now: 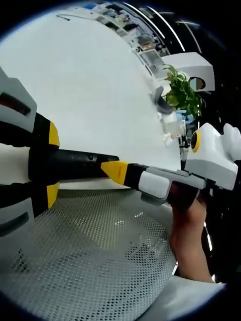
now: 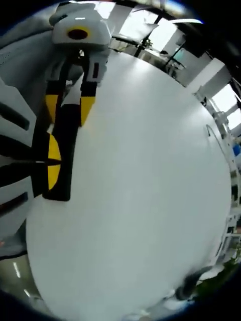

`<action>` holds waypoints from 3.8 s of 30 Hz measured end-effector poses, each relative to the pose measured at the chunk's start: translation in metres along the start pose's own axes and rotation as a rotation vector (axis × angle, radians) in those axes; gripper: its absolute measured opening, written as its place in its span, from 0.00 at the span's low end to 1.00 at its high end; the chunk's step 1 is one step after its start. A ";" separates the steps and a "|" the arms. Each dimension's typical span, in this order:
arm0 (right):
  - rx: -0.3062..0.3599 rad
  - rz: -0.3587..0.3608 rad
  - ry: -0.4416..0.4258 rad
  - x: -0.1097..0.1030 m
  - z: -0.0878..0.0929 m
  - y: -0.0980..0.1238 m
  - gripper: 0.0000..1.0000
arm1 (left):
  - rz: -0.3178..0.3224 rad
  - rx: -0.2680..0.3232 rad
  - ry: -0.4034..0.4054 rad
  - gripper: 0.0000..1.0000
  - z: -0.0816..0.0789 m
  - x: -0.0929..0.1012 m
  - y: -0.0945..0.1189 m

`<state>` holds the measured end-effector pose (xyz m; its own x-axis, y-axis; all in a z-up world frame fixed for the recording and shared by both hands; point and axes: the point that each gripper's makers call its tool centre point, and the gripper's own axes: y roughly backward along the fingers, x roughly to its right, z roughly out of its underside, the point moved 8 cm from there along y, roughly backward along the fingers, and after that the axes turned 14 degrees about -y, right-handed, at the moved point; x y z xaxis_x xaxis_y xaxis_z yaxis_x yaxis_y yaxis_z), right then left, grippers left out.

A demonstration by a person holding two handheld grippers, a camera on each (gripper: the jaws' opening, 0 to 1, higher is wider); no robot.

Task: Press the specified remote control buttons in sequence, fully releasing each button before pressing the next.

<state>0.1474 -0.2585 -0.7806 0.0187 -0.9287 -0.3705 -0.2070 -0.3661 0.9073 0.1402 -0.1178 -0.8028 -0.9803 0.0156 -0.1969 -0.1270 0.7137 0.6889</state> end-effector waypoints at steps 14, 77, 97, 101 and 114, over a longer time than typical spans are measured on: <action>0.011 -0.022 -0.063 0.002 0.000 0.001 0.00 | -0.002 -0.003 -0.002 0.24 0.000 0.000 0.000; 0.033 -0.199 -0.269 0.005 0.000 -0.001 0.00 | 0.031 0.024 -0.001 0.24 -0.001 0.002 -0.002; -0.040 -0.217 -0.265 -0.002 0.007 -0.004 0.00 | 0.031 0.025 -0.001 0.24 0.000 0.003 -0.002; -0.026 -0.177 -0.175 -0.006 0.008 -0.004 0.00 | 0.031 0.026 0.000 0.24 0.000 0.003 -0.002; -0.019 -0.163 -0.152 -0.005 0.007 -0.005 0.00 | 0.032 0.025 -0.001 0.24 0.000 0.002 -0.002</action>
<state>0.1413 -0.2514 -0.7848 -0.0970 -0.8380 -0.5370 -0.1950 -0.5131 0.8359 0.1384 -0.1192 -0.8041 -0.9836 0.0395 -0.1761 -0.0919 0.7301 0.6771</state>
